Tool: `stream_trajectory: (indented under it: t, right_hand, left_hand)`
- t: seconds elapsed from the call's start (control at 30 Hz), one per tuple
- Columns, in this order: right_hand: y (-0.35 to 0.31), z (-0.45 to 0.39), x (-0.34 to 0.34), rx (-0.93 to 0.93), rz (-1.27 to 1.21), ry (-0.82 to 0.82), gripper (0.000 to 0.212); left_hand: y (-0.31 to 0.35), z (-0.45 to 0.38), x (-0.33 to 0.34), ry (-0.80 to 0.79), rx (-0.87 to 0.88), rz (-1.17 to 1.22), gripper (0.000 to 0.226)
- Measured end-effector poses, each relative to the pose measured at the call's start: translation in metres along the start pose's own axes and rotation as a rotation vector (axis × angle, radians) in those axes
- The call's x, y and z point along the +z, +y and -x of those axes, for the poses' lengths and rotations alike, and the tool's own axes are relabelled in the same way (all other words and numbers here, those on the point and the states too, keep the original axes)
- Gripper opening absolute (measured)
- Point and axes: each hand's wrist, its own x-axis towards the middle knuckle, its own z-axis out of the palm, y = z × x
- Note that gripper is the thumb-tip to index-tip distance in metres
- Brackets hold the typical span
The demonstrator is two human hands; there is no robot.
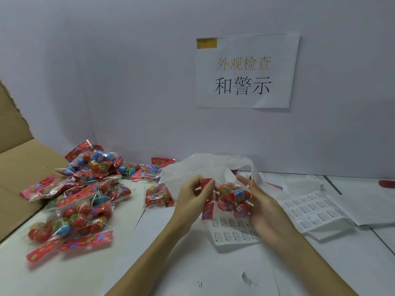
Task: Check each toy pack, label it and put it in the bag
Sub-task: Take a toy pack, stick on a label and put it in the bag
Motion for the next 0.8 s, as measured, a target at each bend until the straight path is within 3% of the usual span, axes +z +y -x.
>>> stream_trajectory:
  t: [0.27,0.43,0.53,0.67,0.8]
  right_hand:
    - [0.003,-0.001,0.0,-0.12,0.181,0.004,0.046]
    - [0.002,0.001,-0.004,-0.224,0.441,0.037,0.039]
    - [0.004,0.002,-0.004,-0.209,0.552,-0.011,0.038]
    - [0.005,0.001,-0.003,-0.139,0.572,-0.01,0.05]
    - [0.004,0.004,-0.005,-0.368,0.871,0.082,0.043]
  left_hand:
    - [-0.009,-0.004,-0.004,0.089,0.01,0.0,0.024]
    - [-0.002,-0.003,-0.005,-0.054,0.011,0.033,0.037]
    - [-0.003,0.001,-0.003,-0.088,0.04,-0.076,0.029]
    - [-0.001,-0.001,-0.006,-0.02,0.003,-0.025,0.021]
    - [0.003,-0.002,-0.009,-0.03,-0.001,0.009,0.019]
